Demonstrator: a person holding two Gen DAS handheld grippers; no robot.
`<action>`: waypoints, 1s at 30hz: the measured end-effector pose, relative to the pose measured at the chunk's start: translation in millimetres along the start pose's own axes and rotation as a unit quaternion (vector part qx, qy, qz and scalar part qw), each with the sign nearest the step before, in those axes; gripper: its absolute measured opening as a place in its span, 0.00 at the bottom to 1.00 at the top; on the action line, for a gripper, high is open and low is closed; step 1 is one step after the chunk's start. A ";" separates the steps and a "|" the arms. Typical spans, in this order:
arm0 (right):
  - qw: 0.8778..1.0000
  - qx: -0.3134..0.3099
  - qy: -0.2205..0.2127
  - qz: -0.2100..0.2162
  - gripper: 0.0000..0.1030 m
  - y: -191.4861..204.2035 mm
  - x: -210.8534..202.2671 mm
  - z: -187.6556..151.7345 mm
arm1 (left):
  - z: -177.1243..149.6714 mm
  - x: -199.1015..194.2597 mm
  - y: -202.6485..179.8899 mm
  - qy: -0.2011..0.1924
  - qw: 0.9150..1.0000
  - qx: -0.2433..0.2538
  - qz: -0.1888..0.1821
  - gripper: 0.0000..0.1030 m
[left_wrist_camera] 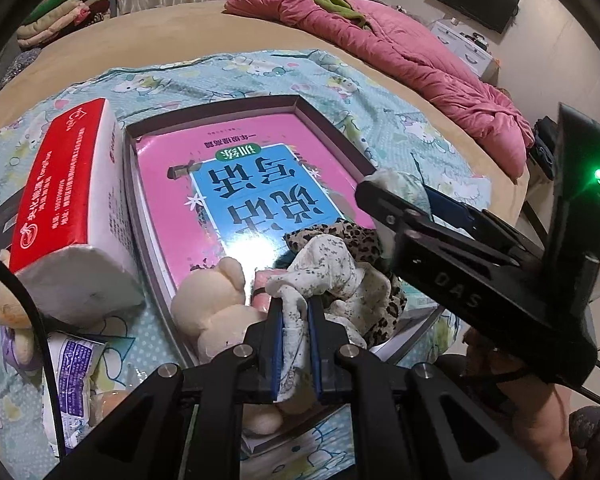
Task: Organize soft objects
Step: 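Lower the scrunchie into the tray with the left tool while the right lowers the tissue pack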
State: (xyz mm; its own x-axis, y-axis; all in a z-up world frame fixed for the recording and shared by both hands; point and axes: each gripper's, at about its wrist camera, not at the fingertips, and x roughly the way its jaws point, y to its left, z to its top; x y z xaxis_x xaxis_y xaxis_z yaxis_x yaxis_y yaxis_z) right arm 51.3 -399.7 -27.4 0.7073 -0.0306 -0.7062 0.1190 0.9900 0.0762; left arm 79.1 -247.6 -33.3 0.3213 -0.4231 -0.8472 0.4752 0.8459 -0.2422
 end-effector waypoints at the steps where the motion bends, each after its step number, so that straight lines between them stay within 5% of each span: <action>1: 1.000 0.000 0.001 -0.002 0.64 -0.1 1.5 -0.2 | 0.3 0.7 -0.2 0.001 1.000 0.001 0.000 0.11; 30: 0.999 -0.013 0.029 -0.014 0.71 -1.5 44.0 -1.7 | 6.6 10.8 2.2 0.008 1.000 -0.007 0.001 0.11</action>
State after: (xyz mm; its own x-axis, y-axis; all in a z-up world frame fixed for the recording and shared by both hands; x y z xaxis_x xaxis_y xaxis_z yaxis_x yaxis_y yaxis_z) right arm 81.1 -402.3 -59.8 0.6618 -0.0520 -0.7478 0.1204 0.9920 0.0376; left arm 89.0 -252.4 -39.8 0.3083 -0.4160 -0.8555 0.4632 0.8511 -0.2470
